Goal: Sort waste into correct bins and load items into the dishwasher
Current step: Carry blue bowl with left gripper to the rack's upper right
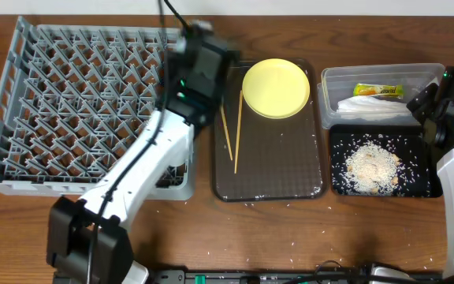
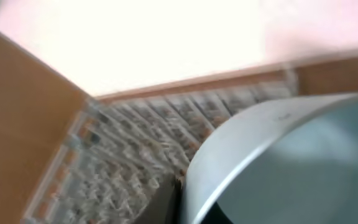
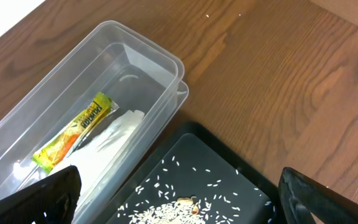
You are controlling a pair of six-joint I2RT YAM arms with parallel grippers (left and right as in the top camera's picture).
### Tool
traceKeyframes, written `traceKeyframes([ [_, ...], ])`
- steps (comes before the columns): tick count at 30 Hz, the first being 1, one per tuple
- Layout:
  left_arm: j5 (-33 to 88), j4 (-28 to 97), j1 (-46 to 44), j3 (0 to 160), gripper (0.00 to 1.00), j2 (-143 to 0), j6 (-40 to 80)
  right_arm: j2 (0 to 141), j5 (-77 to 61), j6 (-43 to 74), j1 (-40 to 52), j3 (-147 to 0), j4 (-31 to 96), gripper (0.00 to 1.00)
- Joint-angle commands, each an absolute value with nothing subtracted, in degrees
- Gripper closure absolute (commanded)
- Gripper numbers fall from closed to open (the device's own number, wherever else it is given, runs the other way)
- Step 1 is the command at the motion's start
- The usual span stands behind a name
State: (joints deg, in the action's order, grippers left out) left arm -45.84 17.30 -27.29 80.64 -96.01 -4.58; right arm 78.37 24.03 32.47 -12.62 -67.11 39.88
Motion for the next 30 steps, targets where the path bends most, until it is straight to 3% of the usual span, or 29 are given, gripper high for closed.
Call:
traceKeyframes([
  [1,-55.0,6.8,-25.6,82.4,0.93,-96.1,-22.6,78.7,25.0,33.2,-12.7,-67.2,39.9,0.01],
  [10,-61.3,-16.1,-18.1,82.4,0.93,-109.8,-43.3,78.7,25.0,33.2,-12.7,-67.2,39.9,0.01],
  [18,-65.3,-23.2,-17.3,82.4,0.93,-118.8,-43.9,78.7,25.0,33.2,-12.7,-67.2,39.9,0.01],
  [30,-70.2,-23.2,-17.9,82.3,0.92,-120.7,-43.7,78.7,25.0,33.2,-12.7,-67.2,39.9,0.01],
])
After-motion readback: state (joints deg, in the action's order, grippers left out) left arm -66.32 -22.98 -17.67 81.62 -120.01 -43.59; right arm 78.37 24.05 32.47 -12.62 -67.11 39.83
